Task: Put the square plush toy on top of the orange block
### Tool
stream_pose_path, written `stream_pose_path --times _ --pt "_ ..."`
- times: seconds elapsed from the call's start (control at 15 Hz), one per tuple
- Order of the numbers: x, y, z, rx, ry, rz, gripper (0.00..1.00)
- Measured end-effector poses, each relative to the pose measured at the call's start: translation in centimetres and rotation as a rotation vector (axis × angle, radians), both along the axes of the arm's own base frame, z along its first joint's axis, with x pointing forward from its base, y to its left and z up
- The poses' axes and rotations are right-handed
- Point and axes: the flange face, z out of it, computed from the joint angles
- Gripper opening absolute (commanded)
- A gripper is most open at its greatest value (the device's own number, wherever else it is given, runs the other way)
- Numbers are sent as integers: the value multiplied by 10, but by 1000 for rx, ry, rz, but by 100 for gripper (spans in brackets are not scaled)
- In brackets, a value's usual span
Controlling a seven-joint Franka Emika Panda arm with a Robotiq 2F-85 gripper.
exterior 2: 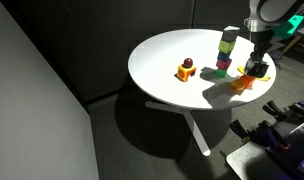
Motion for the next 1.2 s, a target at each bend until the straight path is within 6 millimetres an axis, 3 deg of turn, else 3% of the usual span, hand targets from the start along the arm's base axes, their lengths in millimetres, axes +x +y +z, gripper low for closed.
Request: stream_pose_path --times 1.2 --pt "8 5 -8 -25 6 51 6"
